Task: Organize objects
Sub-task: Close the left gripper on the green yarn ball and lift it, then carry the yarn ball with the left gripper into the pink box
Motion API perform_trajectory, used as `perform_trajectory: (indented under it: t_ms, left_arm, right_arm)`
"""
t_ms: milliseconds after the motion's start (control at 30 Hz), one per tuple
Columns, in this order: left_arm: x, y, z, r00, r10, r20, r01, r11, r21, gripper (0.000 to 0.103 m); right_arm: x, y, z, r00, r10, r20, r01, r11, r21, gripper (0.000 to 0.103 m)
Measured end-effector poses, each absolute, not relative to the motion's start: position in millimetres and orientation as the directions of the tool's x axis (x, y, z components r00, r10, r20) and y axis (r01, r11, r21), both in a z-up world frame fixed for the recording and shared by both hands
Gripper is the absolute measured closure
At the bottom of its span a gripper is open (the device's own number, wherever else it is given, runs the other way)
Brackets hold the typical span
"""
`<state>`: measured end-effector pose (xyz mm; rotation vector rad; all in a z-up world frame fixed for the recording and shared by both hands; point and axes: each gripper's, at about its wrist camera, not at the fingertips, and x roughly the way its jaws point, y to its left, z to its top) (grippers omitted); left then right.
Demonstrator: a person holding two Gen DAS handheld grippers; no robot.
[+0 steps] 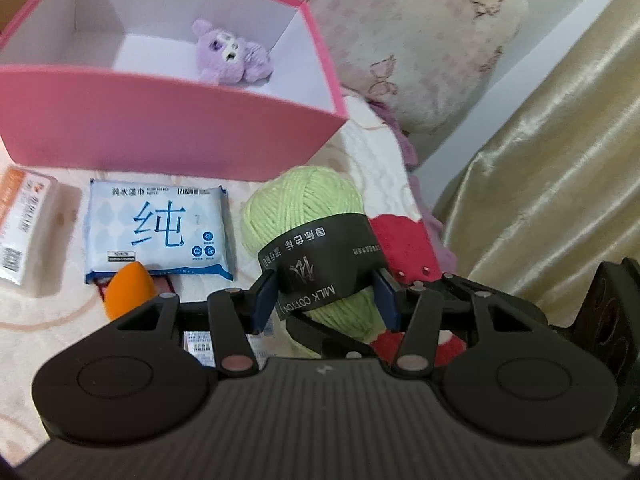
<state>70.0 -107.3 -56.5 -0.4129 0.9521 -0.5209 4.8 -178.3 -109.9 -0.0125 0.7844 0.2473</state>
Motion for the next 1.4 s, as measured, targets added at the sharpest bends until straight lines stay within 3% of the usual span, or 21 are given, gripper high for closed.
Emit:
perform_trajectory:
  t_ms: [433, 700, 900, 1167, 1400]
  left_arm:
    - [57.6, -88.9, 63.0, 0.465, -0.544, -0.698, 0.34, 0.838, -0.427, 0.051]
    - [96.0, -80.3, 98.5, 0.485, -0.543, -0.686, 0.364, 0.838, -0.406, 0.05]
    - [142.1, -78.2, 96.9, 0.486, -0.542, -0.685, 0.347, 0.84, -0.418, 0.05]
    - [218.7, -81.1, 55.1, 0.433, -0.531, -0.729, 0.266, 0.847, -0.46, 0.049]
    - [262.8, -74.2, 10.2, 0.381, -0.606, -0.698, 0.172, 0.788, -0.591, 0.049]
  right_arm:
    - [-5.9, -152.6, -14.2, 0.704, 0.272, -0.656, -0.252, 0.959, 0.127, 0.042]
    - [27.2, -146.6, 13.8, 0.734, 0.265, -0.625, -0.225, 0.964, 0.144, 0.042]
    - [66.5, -143.6, 11.6, 0.737, 0.236, -0.633, -0.186, 0.972, 0.146, 0.042]
    - [130.4, -153.4, -27.8, 0.675, 0.241, -0.697, -0.097, 0.966, 0.239, 0.042]
    - [171.6, -153.6, -56.8, 0.633, 0.13, -0.763, -0.024, 0.989, 0.149, 0.042]
